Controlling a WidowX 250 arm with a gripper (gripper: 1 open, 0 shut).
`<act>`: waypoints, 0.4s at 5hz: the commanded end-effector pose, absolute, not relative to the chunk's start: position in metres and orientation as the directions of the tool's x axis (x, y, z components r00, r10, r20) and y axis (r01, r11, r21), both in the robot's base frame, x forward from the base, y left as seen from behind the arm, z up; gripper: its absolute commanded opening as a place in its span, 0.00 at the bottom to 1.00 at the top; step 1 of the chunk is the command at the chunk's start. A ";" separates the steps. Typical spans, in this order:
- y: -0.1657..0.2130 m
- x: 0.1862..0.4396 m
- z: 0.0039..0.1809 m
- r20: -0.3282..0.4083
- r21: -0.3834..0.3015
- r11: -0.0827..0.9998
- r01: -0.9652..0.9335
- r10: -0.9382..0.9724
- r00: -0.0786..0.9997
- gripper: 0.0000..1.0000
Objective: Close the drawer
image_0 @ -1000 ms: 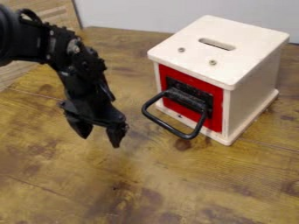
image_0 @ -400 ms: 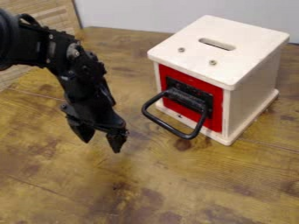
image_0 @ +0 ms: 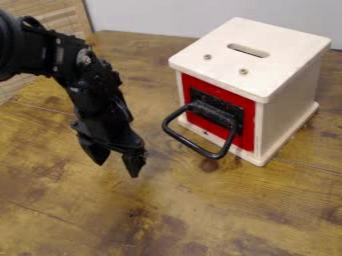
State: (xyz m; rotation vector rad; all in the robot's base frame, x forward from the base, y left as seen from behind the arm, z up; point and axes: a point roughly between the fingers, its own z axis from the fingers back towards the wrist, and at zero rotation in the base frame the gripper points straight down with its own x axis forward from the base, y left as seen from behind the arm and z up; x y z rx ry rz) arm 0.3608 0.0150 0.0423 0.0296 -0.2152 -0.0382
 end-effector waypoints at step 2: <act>-0.016 0.367 0.083 0.312 0.024 0.988 0.155 -0.155 0.937 1.00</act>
